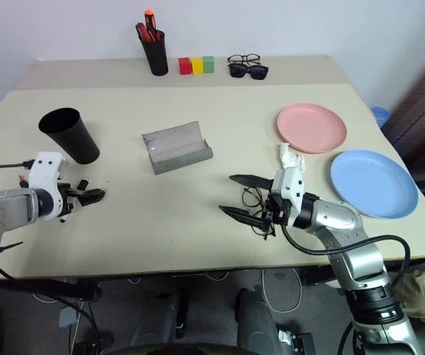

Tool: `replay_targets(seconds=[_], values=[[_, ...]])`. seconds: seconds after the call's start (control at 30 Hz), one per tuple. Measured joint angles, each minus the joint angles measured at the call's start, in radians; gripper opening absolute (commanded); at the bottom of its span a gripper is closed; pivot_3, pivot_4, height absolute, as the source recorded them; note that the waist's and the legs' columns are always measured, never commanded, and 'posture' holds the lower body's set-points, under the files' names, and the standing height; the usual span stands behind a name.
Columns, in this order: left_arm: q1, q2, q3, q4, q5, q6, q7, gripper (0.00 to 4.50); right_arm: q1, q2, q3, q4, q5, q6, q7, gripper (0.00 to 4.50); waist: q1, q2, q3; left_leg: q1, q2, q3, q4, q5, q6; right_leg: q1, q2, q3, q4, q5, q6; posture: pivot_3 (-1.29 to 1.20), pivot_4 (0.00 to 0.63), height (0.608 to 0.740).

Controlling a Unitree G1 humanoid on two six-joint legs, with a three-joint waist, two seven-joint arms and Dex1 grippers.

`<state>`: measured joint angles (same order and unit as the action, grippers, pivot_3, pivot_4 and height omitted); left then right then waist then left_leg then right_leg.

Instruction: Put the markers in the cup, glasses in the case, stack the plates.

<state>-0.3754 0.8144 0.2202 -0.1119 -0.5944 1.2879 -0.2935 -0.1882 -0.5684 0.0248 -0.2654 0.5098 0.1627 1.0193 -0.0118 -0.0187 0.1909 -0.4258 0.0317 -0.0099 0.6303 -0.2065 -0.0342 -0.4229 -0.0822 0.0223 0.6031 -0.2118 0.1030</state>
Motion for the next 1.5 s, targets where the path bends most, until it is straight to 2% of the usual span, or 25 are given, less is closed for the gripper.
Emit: replay_targets(seconds=[0.23,0.27,0.33,0.37,0.57,0.7,0.8,0.87,0.93,1.0,1.07,1.17,1.4,1.5], values=[[-0.097,0.037,-0.077,0.138,0.066,-0.033,-0.088,4.5,0.021,-0.004,-0.019,0.007,-0.008,-0.009,-0.004,3.38,-0.001,0.0,0.0,0.0,0.0,0.0,-0.001,0.0,0.0,-0.001,0.0,0.0,0.001,0.0,0.0,0.0,0.15,0.74],[-0.113,0.042,-0.092,0.16,0.08,-0.038,-0.099,4.24,0.022,-0.004,-0.023,0.007,-0.008,-0.009,-0.006,3.43,-0.001,0.0,0.0,0.0,0.0,0.0,-0.001,0.0,0.0,-0.001,0.0,0.0,0.001,0.0,0.0,0.0,0.15,0.74],[-0.142,0.046,-0.118,0.194,0.105,-0.037,-0.114,3.65,0.023,-0.004,-0.031,0.006,-0.008,-0.007,-0.014,3.45,-0.002,0.0,0.0,0.001,0.0,0.0,0.0,0.0,0.0,-0.001,0.0,0.0,0.002,0.0,0.0,0.0,0.15,0.74],[-0.151,0.048,-0.13,0.208,0.119,-0.037,-0.119,3.19,0.022,-0.004,-0.035,0.006,-0.007,-0.004,-0.018,3.45,-0.002,0.0,0.0,0.001,0.0,0.0,0.0,0.0,0.0,-0.001,0.0,0.0,0.003,0.0,0.0,0.0,0.15,0.74],[-0.177,0.046,-0.148,0.237,0.165,-0.036,-0.144,0.11,0.021,-0.009,-0.041,0.004,-0.007,0.007,-0.03,3.45,0.0,0.0,0.0,0.001,0.0,0.0,0.0,0.0,0.0,-0.001,0.0,0.0,0.004,0.0,0.0,0.0,0.15,0.74],[-0.135,0.039,-0.123,0.172,0.168,-0.037,-0.158,0.05,0.017,-0.011,-0.041,0.004,-0.007,0.007,-0.034,3.45,-0.002,0.0,-0.001,0.001,0.0,0.001,0.0,0.0,0.0,-0.001,0.0,0.001,0.005,-0.001,0.001,0.0,0.15,0.74],[-0.046,-0.003,-0.069,0.017,0.1,-0.061,-0.22,0.05,0.009,-0.009,-0.039,0.009,-0.013,0.007,-0.038,3.45,-0.001,-0.001,0.0,0.0,0.0,0.001,0.0,0.0,0.0,-0.002,0.0,0.001,0.006,-0.001,0.001,0.0,0.15,0.74],[0.008,-0.06,-0.02,-0.109,0.078,-0.166,-0.231,0.05,-0.004,-0.008,-0.037,0.019,-0.016,0.007,-0.04,3.45,0.001,-0.002,0.0,0.0,0.0,0.0,0.001,0.001,-0.001,-0.003,-0.001,0.001,0.006,-0.001,0.0,0.0,0.15,0.74],[0.017,-0.17,0.048,-0.184,0.13,-0.396,-0.158,0.05,-0.022,0.001,-0.035,0.034,-0.018,0.006,-0.041,3.45,0.003,-0.002,0.0,0.0,0.0,0.001,0.001,0.001,-0.001,-0.003,-0.001,0.001,0.006,0.0,0.0,0.0,0.15,0.74],[0.001,-0.178,0.058,-0.204,0.201,-0.563,-0.116,0.05,-0.035,0.007,-0.031,0.039,-0.025,-0.001,-0.042,3.45,0.002,-0.003,0.0,0.001,0.0,0.001,0.001,0.001,-0.001,-0.003,0.0,0.001,0.007,0.0,0.0,0.0,0.15,0.74],[-0.051,-0.158,0.049,-0.176,0.266,-0.651,-0.088,0.05,-0.042,0.012,-0.03,0.059,-0.035,-0.007,-0.042,3.45,0.001,-0.003,0.0,0.001,0.0,0.001,0.001,0.001,-0.001,-0.003,0.0,0.001,0.007,0.0,0.0,0.0,0.15,0.74],[-0.139,-0.211,0.044,-0.082,0.348,-0.772,0.012,0.05,-0.063,0.032,-0.019,0.079,-0.043,-0.018,-0.041,3.45,0.001,-0.003,0.0,0.001,0.0,0.001,0.001,0.001,-0.001,-0.002,0.0,0.001,0.008,0.0,0.001,0.0,0.15,0.74],[-0.344,-0.24,0.04,0.233,0.511,-1.033,0.219,0.05,-0.086,0.04,-0.012,0.112,-0.058,-0.038,-0.038,3.45,0.001,-0.004,0.001,0.001,0.0,0.001,0.001,0.001,-0.001,-0.002,0.0,0.001,0.008,0.001,0.005,0.0,0.15,0.74],[-0.383,-0.238,0.042,0.332,0.553,-1.116,0.284,0.05,-0.087,0.041,-0.011,0.112,-0.061,-0.039,-0.04,3.45,0.0,-0.004,0.001,0.001,0.0,0.001,0.001,0.001,-0.001,-0.002,0.0,0.001,0.009,0.001,0.006,0.0,0.15,0.74]])
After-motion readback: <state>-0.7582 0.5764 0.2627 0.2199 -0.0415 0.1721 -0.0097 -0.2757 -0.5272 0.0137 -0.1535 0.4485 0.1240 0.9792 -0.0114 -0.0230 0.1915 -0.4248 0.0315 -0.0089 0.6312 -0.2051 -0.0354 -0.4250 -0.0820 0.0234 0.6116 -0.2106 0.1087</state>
